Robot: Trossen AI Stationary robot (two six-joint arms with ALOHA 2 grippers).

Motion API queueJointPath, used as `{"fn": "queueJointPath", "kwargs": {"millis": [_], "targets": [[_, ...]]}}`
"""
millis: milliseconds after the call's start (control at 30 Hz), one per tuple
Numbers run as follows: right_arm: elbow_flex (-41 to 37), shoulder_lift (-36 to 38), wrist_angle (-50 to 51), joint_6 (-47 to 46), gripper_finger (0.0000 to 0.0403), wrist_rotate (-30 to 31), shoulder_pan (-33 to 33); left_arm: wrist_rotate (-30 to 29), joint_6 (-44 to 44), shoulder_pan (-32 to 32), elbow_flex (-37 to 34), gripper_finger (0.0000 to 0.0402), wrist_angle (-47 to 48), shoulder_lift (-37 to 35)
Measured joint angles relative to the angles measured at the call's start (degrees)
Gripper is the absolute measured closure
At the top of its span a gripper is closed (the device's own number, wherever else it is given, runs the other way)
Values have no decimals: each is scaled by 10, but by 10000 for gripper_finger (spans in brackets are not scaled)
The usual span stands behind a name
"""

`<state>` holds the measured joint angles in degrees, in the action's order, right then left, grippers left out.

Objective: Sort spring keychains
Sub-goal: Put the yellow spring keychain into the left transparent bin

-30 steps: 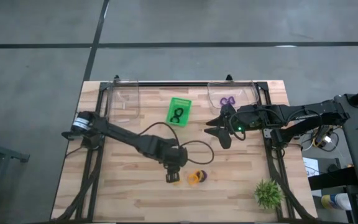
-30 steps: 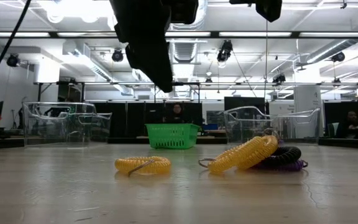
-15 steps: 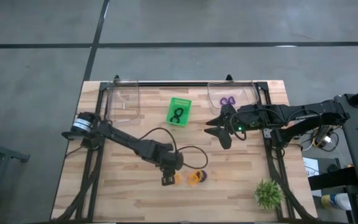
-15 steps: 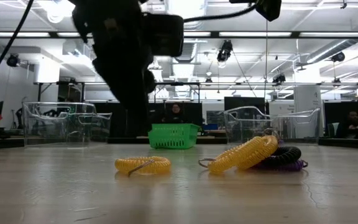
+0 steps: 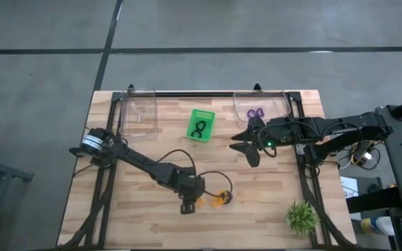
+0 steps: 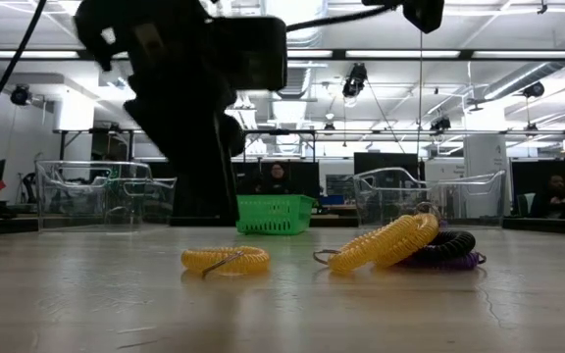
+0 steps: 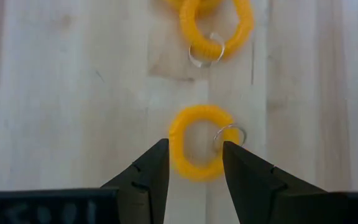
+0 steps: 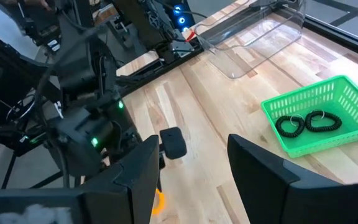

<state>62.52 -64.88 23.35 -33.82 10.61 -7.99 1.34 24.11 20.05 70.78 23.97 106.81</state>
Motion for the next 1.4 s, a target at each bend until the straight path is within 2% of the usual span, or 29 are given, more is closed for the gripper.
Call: {"fn": "queueJointPath", "kwargs": {"millis": [533,633,733,867,1100,1400], "targets": [[0,0,0,-1,218,0,0,-16,-1,-1,2,268,6,48],[0,0,0,-1,218,0,0,-17,-9,-2,2,304,10,48],[0,0,0,-1,218,0,0,-15,-10,-6,2,374,15,45],[0,0,0,2,218,0,0,-4,-11,-15,2,393,22,42],[0,0,1,4,218,0,0,-12,-20,-37,-2,399,75,-5],[0,0,1,4,218,1,0,-71,-28,-54,-1,401,156,-117]]}}
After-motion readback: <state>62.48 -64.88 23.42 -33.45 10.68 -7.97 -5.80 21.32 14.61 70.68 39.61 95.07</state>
